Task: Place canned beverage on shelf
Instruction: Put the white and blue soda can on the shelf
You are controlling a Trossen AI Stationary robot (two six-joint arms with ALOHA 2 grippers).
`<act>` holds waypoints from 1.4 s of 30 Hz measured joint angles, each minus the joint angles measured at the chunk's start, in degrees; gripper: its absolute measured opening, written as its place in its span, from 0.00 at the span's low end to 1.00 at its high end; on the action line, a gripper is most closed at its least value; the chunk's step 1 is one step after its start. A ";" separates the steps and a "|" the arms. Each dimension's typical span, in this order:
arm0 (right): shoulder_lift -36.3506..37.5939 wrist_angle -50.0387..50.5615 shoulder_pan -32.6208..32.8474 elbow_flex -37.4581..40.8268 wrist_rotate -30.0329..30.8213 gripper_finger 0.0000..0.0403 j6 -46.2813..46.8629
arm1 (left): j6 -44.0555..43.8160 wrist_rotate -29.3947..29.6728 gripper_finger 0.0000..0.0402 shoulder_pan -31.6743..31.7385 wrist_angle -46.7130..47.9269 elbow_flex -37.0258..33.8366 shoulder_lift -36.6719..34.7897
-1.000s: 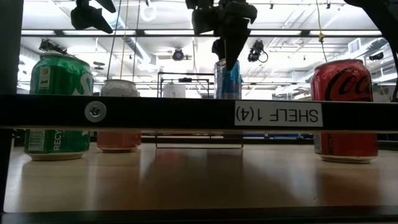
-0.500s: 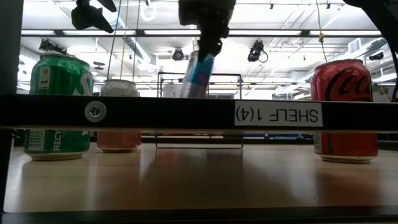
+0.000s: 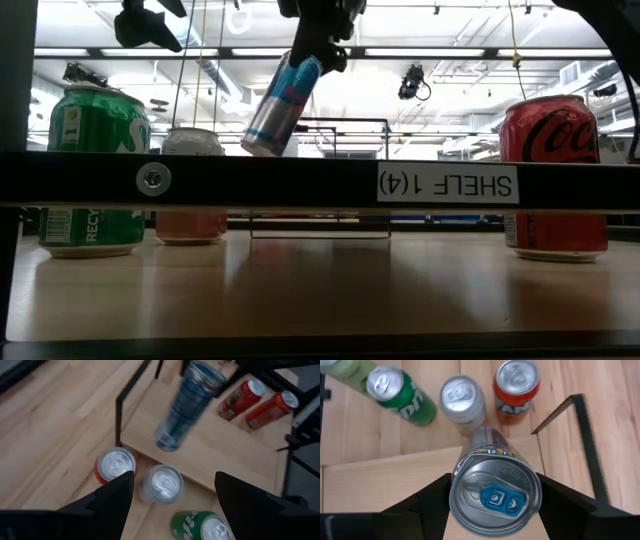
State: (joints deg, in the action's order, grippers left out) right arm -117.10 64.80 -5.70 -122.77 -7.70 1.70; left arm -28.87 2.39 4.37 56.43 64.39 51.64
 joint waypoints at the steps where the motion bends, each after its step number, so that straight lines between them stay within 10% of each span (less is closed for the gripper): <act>1: 0.00 -0.12 -0.12 -0.01 0.07 0.66 0.25 | 0.00 -0.81 0.72 0.12 0.72 0.51 0.02; 24: 0.00 8.17 -0.49 -0.01 1.58 0.66 0.53 | 11.04 -1.85 0.70 -3.27 -4.12 4.19 16.06; 42: 0.09 10.98 -0.91 5.37 5.85 0.66 -5.98 | 2.72 1.92 0.50 -4.62 -2.31 0.76 3.70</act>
State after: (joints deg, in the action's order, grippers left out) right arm -117.01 75.78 -6.61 -117.40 -1.85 -4.27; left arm -26.15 4.31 -0.25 54.12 65.14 55.34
